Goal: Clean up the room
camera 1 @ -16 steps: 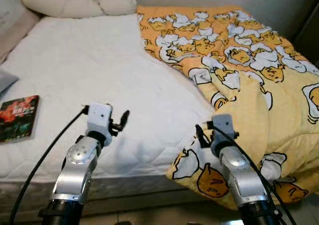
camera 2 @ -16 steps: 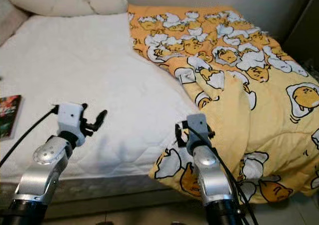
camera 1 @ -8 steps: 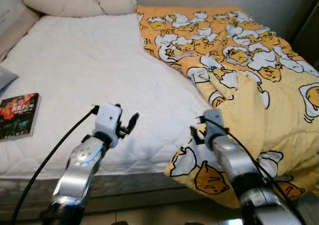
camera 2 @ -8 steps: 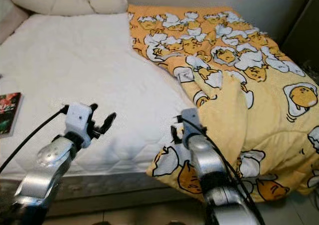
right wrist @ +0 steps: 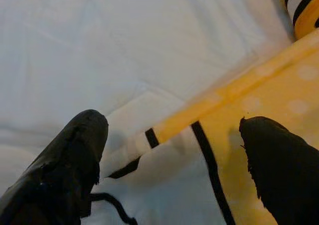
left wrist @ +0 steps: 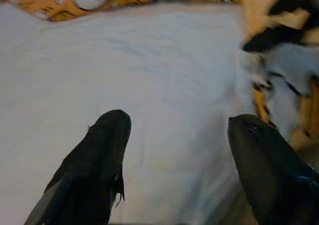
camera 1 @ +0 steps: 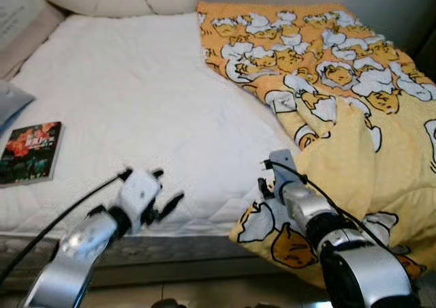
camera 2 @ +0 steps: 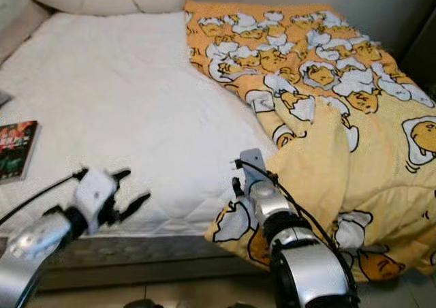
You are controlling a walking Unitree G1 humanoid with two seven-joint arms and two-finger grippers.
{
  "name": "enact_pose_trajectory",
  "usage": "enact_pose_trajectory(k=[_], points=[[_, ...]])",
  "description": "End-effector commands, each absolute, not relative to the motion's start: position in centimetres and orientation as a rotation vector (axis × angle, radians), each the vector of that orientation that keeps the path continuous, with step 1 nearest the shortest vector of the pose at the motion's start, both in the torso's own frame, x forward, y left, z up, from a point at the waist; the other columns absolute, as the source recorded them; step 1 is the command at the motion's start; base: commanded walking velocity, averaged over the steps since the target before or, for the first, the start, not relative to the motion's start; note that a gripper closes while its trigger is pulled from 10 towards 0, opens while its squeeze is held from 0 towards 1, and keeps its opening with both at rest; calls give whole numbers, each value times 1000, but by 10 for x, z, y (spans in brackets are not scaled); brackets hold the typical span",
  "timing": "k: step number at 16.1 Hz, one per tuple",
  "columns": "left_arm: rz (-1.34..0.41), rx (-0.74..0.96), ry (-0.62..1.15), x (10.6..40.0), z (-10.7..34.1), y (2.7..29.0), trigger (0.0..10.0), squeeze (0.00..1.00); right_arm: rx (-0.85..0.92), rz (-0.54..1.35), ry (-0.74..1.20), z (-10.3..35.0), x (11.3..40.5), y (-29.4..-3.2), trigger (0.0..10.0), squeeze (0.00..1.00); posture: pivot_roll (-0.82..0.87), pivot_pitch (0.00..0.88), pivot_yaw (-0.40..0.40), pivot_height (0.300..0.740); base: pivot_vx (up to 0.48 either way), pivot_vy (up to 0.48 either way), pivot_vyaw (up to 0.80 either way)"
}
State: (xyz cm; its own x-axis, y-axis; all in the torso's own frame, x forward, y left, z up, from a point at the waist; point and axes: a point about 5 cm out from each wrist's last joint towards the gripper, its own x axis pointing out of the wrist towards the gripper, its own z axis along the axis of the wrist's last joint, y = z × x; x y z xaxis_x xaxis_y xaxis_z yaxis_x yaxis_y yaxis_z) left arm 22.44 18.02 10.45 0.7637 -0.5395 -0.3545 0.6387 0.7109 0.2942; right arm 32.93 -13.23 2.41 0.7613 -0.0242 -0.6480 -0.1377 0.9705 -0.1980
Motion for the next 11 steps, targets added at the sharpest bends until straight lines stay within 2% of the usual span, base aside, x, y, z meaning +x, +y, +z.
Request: enact_pose_trajectory(k=[1, 4, 5, 6, 7, 11], points=[[-688, 431, 249, 223, 107, 177, 10000, 0, -250, 48, 705, 25, 330, -133, 10000, 0, 123, 0, -7, 740, 0, 0, 0], [-737, 458, 283, 207, 109, 179, 10000, 0, -271, 5, 767, 15, 322, -131, 9451, 0, 134, 6, 3, 740, 0, 0, 0], [-740, 458, 285, 206, 110, 179, 10000, 0, -268, -7, 770, 14, 321, -131, 8745, 0, 139, 13, 4, 740, 0, 0, 0], [-744, 459, 285, 205, 111, 178, 10000, 0, -271, -22, 775, 13, 320, -131, 8471, 0, 145, 25, 6, 740, 0, 0, 0], [-749, 460, 286, 204, 113, 177, 10000, 0, -271, -35, 773, 12, 319, -132, 6588, 0, 150, 33, 6, 740, 0, 0, 0], [-761, 463, 281, 191, 122, 175, 10000, 0, -176, -91, 774, 11, 319, -139, 5294, 0, 182, 77, 1, 740, 0, 0, 0]])
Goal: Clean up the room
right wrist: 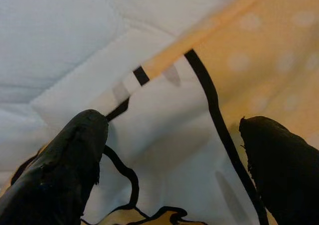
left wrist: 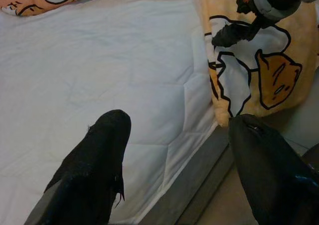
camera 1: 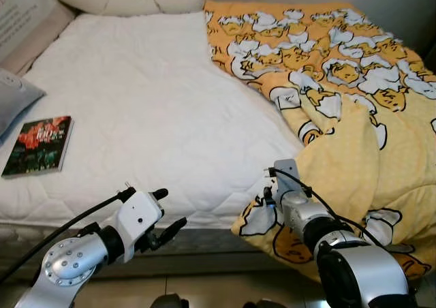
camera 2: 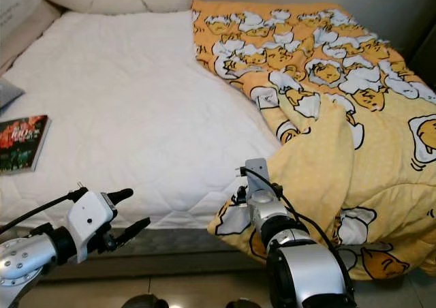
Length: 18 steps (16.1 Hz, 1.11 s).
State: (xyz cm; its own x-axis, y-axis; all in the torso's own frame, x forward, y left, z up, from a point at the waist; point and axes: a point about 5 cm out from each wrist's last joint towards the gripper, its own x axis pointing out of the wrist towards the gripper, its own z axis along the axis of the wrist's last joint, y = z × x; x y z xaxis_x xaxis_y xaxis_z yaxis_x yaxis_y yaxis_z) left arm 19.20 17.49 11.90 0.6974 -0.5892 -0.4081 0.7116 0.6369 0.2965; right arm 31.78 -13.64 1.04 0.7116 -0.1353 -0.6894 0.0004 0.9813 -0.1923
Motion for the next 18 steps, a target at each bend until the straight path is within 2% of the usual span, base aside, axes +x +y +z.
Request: enact_pose_trajectory(k=[1, 2, 4, 5, 6, 9, 10, 11, 12, 13, 14, 18], points=[[-764, 467, 285, 190, 123, 176, 10000, 0, -153, -88, 770, 12, 320, -140, 5569, 0, 197, 89, -3, 740, 0, 0, 0], [-771, 484, 293, 187, 128, 178, 10000, 0, -123, -75, 755, 15, 323, -146, 6784, 0, 223, 114, -11, 740, 0, 0, 0], [-766, 493, 294, 184, 133, 179, 10000, 0, -86, -69, 737, 18, 325, -151, 8392, 0, 247, 142, -17, 740, 0, 0, 0], [-766, 493, 294, 184, 133, 179, 10000, 0, -86, -69, 737, 18, 325, -151, 8392, 0, 247, 142, -17, 740, 0, 0, 0], [-763, 500, 301, 178, 139, 180, 10000, 0, -95, -73, 736, 18, 325, -156, 9412, 0, 267, 153, -19, 740, 0, 0, 0], [-771, 514, 322, 170, 144, 184, 10000, 0, -95, -57, 727, 19, 325, -160, 4902, 0, 282, 168, -18, 740, 0, 0, 0], [-772, 515, 335, 172, 140, 184, 10000, 0, -134, -12, 728, 17, 324, -159, 3843, 0, 293, 181, -16, 740, 0, 0, 0], [-774, 514, 341, 174, 138, 183, 10000, 0, -153, -3, 733, 16, 323, -159, 3412, 0, 294, 182, -17, 740, 0, 0, 0], [-776, 510, 347, 176, 135, 181, 10000, 0, -155, -8, 741, 14, 321, -160, 2510, 0, 295, 181, -21, 740, 0, 0, 0], [-776, 509, 350, 177, 134, 179, 10000, 0, -154, -13, 744, 13, 321, -161, 745, 0, 295, 180, -21, 740, 0, 0, 0], [-775, 508, 354, 178, 131, 178, 10000, 0, -151, -16, 747, 13, 320, -162, 0, 0, 295, 181, -26, 740, 0, 0, 0], [-773, 496, 362, 174, 125, 173, 10000, 0, -140, -9, 746, 13, 320, -164, 0, 0, 281, 167, -33, 740, 0, 0, 0]])
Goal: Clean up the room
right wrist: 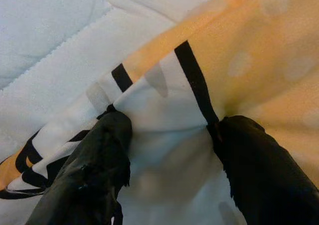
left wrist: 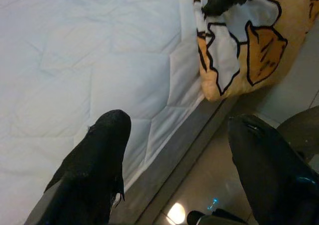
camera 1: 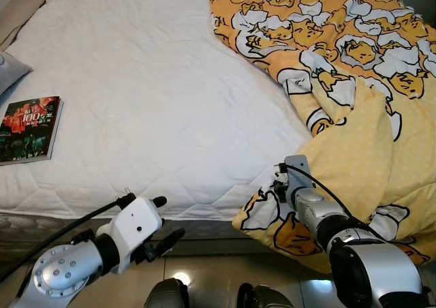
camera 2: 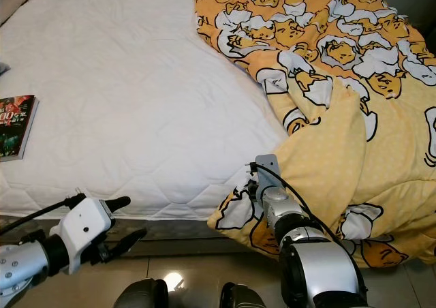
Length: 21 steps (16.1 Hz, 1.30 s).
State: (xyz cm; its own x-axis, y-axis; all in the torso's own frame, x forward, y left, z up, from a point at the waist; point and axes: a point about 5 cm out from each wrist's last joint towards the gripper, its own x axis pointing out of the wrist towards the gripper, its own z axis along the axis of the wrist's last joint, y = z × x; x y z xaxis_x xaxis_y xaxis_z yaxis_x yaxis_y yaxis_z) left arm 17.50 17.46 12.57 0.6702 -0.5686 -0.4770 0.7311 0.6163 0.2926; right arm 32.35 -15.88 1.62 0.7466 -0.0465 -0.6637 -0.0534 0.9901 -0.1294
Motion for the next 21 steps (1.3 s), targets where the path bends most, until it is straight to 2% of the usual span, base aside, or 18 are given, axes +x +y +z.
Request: enact_pose_trajectory(k=[1, 7, 10, 15, 19, 21], points=[[-775, 495, 362, 172, 123, 173, 10000, 0, -141, -10, 747, 13, 320, -165, 0, 0, 280, 161, -32, 740, 0, 0, 0], [-769, 492, 355, 179, 112, 168, 10000, 0, -133, -29, 757, 10, 316, -176, 0, 0, 267, 132, -22, 740, 0, 0, 0], [-770, 491, 341, 183, 119, 170, 10000, 0, -129, -33, 760, 9, 315, -179, 0, 0, 262, 125, -18, 740, 0, 0, 0], [-768, 500, 300, 176, 150, 185, 10000, 0, -113, -41, 763, 8, 313, -186, 0, 0, 260, 109, -19, 740, 0, 0, 0], [-772, 466, 308, 180, 147, 184, 10000, 0, -67, -34, 751, 9, 313, -188, 0, 0, 232, 82, -21, 740, 0, 0, 0], [-767, 416, 324, 186, 136, 184, 10000, 0, -54, 8, 736, 11, 316, -183, 0, 0, 194, 30, -32, 740, 0, 0, 0]])
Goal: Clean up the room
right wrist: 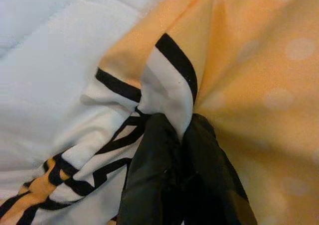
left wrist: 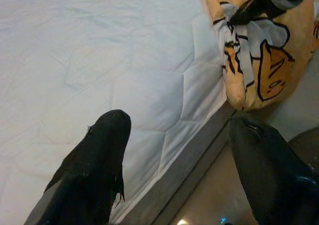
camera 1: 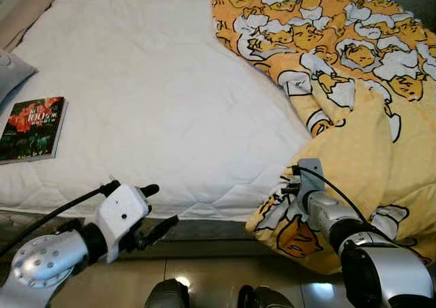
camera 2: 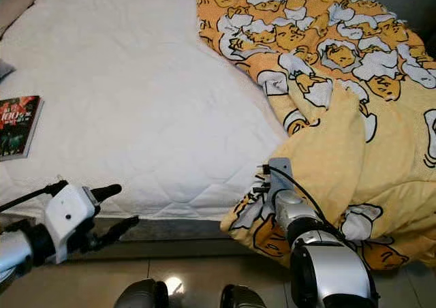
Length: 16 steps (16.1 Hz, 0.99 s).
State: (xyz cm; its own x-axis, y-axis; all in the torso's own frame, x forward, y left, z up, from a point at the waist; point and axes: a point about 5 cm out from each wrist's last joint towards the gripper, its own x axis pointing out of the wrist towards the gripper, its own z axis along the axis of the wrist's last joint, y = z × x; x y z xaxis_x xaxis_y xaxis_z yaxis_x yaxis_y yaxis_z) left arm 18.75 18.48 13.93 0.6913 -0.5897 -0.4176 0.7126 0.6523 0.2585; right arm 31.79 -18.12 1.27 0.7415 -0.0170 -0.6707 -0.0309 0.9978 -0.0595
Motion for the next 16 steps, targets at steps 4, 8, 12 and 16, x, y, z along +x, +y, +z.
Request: enact_pose_trajectory(k=[4, 8, 12, 16], points=[[-713, 338, 334, 217, 107, 176, 10000, 0, -43, 210, 677, 20, 324, -165, 0, 0, 120, 0, -46, 740, 0, 0, 0], [-708, 343, 354, 231, 86, 171, 10000, 0, -105, 467, 678, 18, 317, -154, 0, 0, 38, 0, -12, 740, 0, 0, 0], [-730, 368, 356, 233, 82, 175, 10000, 0, -167, 985, 594, 19, 290, -128, 0, 0, -8, 0, 41, 740, 0, 0, 0], [-767, 402, 348, 241, 82, 176, 10000, 0, -95, 1528, 508, 41, 220, -120, 0, 0, -16, 0, 55, 740, 0, 0, 0]])
